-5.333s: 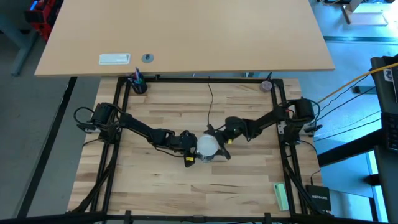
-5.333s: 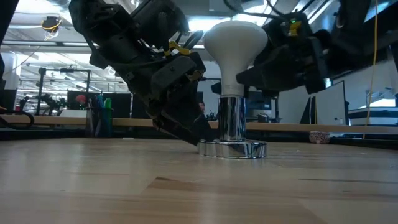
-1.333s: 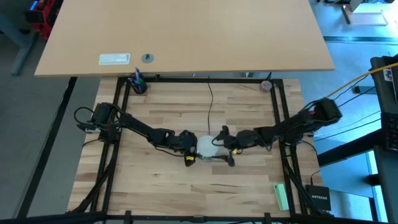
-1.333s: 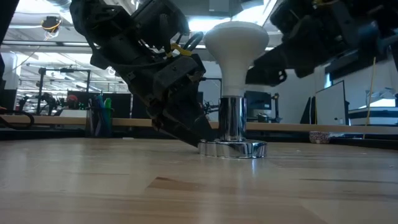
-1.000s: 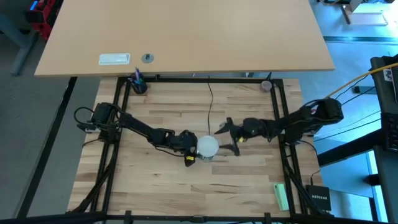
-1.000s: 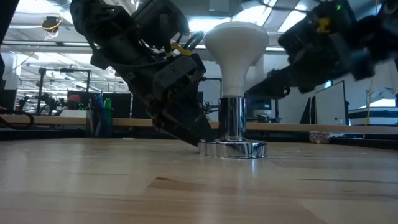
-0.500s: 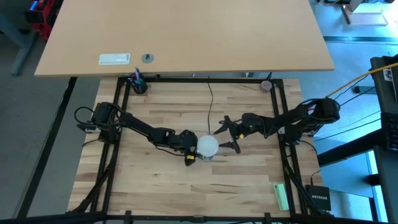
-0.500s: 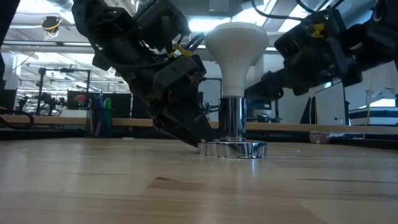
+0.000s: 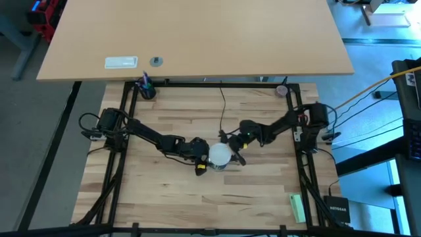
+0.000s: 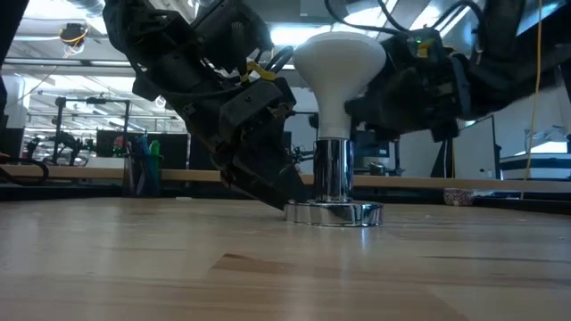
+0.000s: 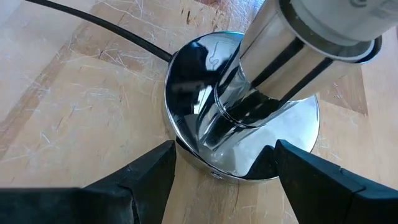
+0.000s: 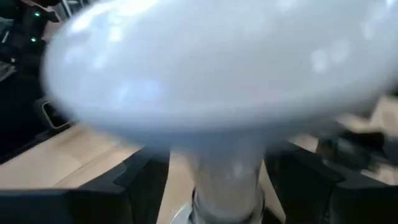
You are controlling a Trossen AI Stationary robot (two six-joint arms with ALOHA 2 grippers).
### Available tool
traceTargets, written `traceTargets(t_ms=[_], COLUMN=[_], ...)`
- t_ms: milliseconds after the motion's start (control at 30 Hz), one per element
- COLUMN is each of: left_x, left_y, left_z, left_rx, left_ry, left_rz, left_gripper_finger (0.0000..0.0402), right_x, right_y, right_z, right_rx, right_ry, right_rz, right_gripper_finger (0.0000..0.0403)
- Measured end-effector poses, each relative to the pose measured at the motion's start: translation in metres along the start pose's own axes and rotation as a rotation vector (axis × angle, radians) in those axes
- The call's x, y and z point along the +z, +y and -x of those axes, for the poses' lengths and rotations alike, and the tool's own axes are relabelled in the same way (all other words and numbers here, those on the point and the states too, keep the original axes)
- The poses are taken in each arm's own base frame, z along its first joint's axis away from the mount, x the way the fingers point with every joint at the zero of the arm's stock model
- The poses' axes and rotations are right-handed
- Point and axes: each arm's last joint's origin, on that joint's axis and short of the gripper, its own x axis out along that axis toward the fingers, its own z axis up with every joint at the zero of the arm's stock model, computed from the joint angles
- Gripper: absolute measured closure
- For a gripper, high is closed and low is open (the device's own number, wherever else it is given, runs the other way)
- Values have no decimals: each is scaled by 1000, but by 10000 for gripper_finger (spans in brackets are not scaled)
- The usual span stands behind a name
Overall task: Screw lightbulb
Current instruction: Insert the lightbulb into the lamp
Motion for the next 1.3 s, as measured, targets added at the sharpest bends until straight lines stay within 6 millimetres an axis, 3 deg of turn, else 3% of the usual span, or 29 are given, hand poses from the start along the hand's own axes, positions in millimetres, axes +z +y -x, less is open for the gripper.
traceTargets(t_ms=[133, 300, 600, 800, 1100, 1300], left_x=[0, 0, 0, -1, -1, 0], left_y=[0, 0, 0, 1, 1, 1], left_z=[0, 0, 0, 0, 0, 0], left_rx=[1, 2, 4, 5, 18, 18], left_ry=[0, 1, 5, 7, 2, -1], left_rz=[-1, -5, 23, 41, 81, 74], left_gripper_finger=[141, 141, 141, 141, 141, 141], right_x=[-1, -5, -4, -5, -12, -11], right_y=[-2, -3, 15, 35, 59, 63], right_z=[-4, -5, -20, -34, -39, -40], right_rx=[33, 15, -147, -361, -709, -684], right_ry=[3, 28, 72, 130, 169, 147], right_rz=[27, 10, -11, -3, -61, -47], right_gripper_finger=[176, 255, 255, 255, 255, 255])
